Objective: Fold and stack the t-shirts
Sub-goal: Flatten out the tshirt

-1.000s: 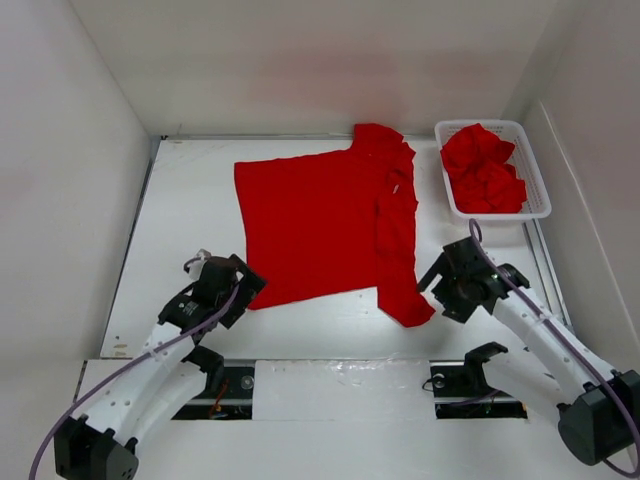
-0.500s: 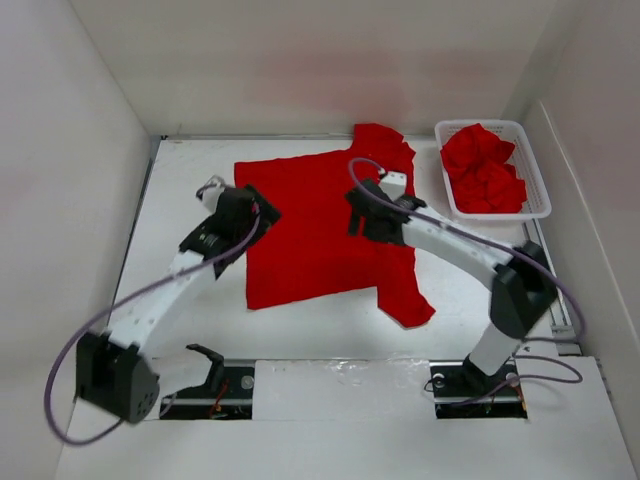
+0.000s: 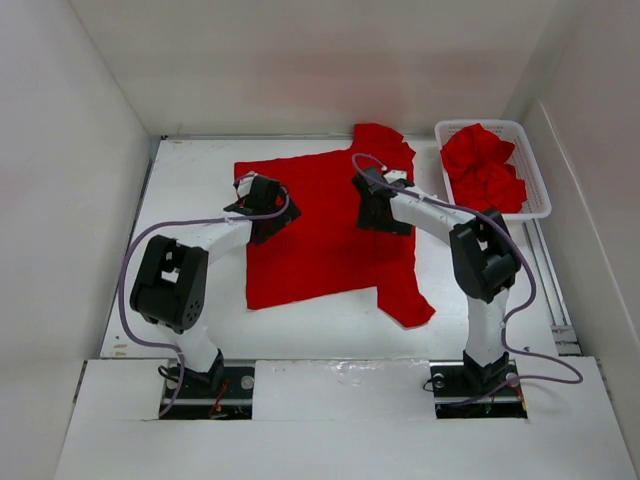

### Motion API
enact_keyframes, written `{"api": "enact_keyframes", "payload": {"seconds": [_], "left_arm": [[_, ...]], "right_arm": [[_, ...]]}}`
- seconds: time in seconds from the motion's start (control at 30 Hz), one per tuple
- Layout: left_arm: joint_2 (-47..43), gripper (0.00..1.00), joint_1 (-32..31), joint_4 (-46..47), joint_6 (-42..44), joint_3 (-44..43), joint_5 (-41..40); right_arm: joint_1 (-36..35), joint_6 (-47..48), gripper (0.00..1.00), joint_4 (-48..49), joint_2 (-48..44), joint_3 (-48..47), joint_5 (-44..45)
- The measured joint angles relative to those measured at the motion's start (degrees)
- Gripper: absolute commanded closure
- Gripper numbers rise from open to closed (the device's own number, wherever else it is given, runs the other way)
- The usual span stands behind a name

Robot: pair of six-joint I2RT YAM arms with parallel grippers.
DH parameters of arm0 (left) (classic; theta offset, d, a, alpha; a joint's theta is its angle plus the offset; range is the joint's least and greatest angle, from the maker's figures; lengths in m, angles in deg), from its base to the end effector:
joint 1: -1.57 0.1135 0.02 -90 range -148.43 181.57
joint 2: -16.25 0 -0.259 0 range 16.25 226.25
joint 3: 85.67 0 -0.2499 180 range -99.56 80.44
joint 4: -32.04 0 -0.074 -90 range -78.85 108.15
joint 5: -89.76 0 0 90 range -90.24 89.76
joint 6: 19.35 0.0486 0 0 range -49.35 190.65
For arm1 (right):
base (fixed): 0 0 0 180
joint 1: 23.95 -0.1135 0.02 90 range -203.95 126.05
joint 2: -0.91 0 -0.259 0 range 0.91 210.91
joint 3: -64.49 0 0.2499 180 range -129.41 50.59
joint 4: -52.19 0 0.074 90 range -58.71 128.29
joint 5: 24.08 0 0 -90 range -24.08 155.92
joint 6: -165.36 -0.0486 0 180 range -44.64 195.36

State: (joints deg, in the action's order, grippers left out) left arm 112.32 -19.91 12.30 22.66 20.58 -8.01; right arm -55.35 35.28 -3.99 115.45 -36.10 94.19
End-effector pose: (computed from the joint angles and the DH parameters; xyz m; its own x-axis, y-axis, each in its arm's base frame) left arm 0.3460 -0.1291 0.1943 -0.6174 -0.5482 -0.5642 -0.2829 0.8239 -0.4910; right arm 0.3618 0.1939 0.1790 -0.8212 0.1631 -0.5469 0.2709 0.9549 -0.1220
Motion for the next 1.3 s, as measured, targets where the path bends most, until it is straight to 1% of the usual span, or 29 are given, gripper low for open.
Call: {"api": "enact_keyframes", "payload": {"seconds": [0.27,0.47,0.57,0.7,0.8,0.9,0.97,1.07,1.1,1.13,1.2,1.23,1.3], "left_arm": [[3.1,0.01,1.0,2.2,0.6,1.0,1.4],[2.6,0.01,5.6,7.7,-0.4,4.5,6.4],[2.4,0.01,6.8,9.2,-0.8,5.1,8.4],[3.4,0.01,6.8,8.6,-1.0,3.8,10.2],[4.2,0.01,7.1,7.9,-1.4,2.8,12.1],[4.2,0.01,8.8,7.7,-1.8,2.8,14.0],[4.0,0.01,9.9,7.0,-2.3,2.8,13.4],[3.4,0.01,10.7,4.3,-2.7,2.6,10.4],[3.3,0.01,10.8,3.3,-2.7,2.3,9.4],[3.3,0.01,11.0,2.4,-2.7,2.1,8.5],[3.0,0.01,11.5,1.3,-2.7,2.0,7.2],[2.8,0.01,11.9,0.8,-2.7,2.0,6.8],[2.4,0.01,13.2,0.1,-2.8,2.4,6.6]], "right_arm": [[0.0,1.2,0.00,0.3,2.1,0.1,-1.4],[2.0,-1.2,0.00,0.4,2.3,1.0,-2.1],[4.2,-2.7,0.00,0.9,0.8,3.0,-3.2],[7.8,-3.7,0.00,0.9,-2.1,6.9,-4.2],[10.7,-3.6,0.00,0.6,-4.8,10.0,-4.5],[14.1,-2.9,0.00,-0.4,-7.6,13.3,-4.3],[15.8,-2.0,0.04,-0.5,-8.8,14.8,-4.3],[15.9,-0.6,0.19,0.3,-9.3,15.8,-5.7],[15.7,-0.2,0.28,0.7,-9.4,15.9,-6.2],[15.5,-0.2,0.30,0.8,-9.4,16.0,-6.6],[15.3,0.0,0.30,0.7,-9.4,16.1,-6.9],[15.4,0.0,0.28,0.7,-9.4,16.3,-7.1],[16.3,-0.2,0.22,1.1,-10.0,17.1,-8.1]]}}
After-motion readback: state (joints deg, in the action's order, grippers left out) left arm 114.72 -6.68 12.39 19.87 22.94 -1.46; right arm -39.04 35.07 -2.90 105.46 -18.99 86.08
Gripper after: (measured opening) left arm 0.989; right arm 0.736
